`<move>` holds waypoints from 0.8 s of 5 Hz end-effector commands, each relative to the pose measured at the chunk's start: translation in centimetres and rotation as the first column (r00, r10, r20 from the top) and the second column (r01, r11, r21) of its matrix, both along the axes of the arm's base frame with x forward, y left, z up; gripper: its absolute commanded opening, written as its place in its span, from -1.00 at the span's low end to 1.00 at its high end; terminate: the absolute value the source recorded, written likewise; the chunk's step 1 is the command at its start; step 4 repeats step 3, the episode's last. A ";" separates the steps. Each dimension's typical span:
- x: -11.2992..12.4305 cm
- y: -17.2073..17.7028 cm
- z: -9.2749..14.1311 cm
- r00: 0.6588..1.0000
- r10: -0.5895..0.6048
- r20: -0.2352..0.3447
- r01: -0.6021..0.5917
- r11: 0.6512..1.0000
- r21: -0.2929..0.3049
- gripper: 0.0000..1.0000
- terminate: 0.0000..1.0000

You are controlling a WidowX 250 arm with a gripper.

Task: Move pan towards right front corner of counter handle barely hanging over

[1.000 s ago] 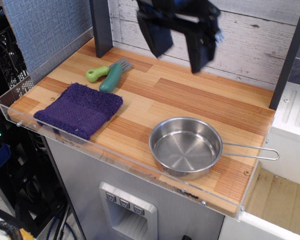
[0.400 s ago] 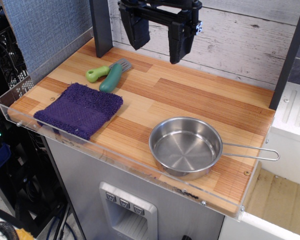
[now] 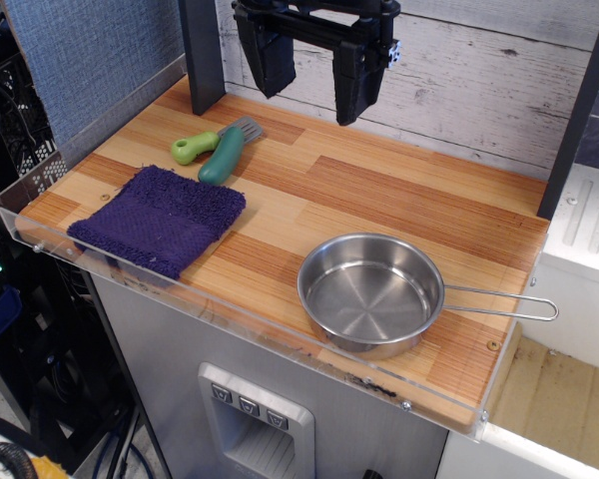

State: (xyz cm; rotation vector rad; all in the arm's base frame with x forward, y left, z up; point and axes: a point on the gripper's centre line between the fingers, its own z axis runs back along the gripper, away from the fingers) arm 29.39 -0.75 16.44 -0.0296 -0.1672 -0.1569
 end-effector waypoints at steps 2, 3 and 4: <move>-0.8 0.1 1.2 0.999 0.009 0.037 -0.008 1.000 -0.001 1.00 -1.00; -0.8 0.1 1.2 0.999 0.009 0.037 -0.008 1.000 -0.001 1.00 1.00; -0.8 0.1 1.2 0.999 0.009 0.037 -0.008 1.000 -0.001 1.00 1.00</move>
